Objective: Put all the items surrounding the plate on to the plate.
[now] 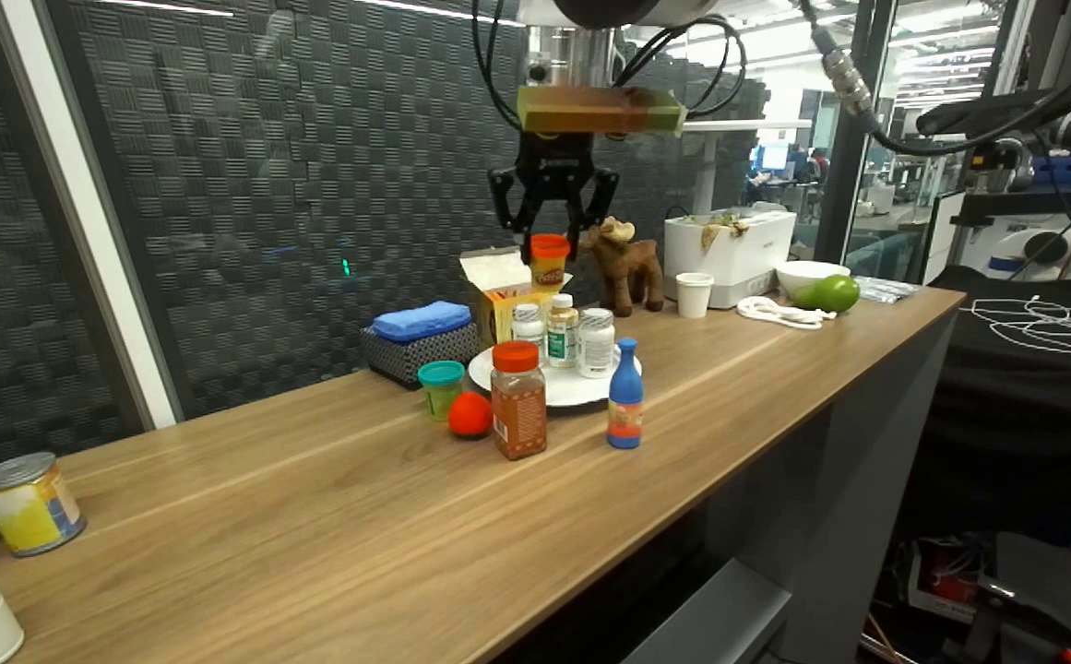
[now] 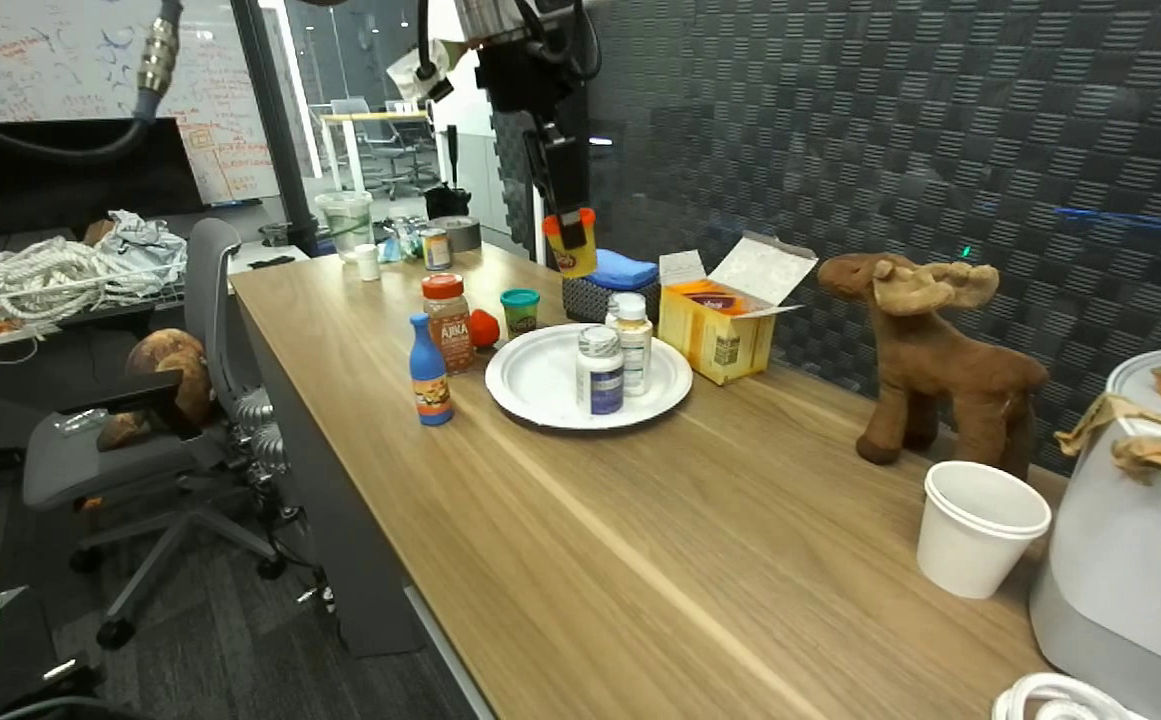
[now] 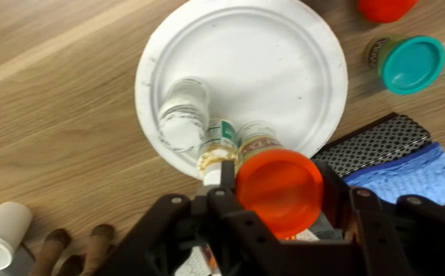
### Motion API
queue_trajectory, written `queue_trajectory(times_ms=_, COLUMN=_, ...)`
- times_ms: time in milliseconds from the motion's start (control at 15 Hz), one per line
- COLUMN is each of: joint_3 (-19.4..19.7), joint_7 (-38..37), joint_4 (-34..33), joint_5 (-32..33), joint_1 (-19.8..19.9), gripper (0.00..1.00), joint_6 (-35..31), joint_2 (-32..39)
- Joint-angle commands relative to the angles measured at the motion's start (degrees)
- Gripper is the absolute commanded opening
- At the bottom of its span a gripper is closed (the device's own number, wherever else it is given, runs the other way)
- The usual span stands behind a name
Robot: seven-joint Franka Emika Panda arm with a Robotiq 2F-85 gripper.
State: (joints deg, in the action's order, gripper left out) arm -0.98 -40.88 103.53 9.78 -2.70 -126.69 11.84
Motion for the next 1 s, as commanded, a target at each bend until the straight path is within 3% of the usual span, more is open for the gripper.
queue_trajectory(times_ms=0, joint_3=0.04, joint_7=0.43, joint_4=-8.49, joint_5=-3.89, joint_1=-1.57, gripper=0.28, joint_6=1.24, joint_2=6.80)
queue_trajectory(times_ms=200, joint_3=0.51, joint_7=0.30, joint_4=-12.08, joint_5=-5.79, joint_1=-2.38, gripper=0.28, joint_6=2.30, joint_2=10.62)
queue_trajectory(times_ms=933, joint_3=1.87, joint_7=6.78, joint_4=-17.13, joint_5=-13.77, joint_1=0.41, gripper=0.28, joint_6=5.70, joint_2=18.06)
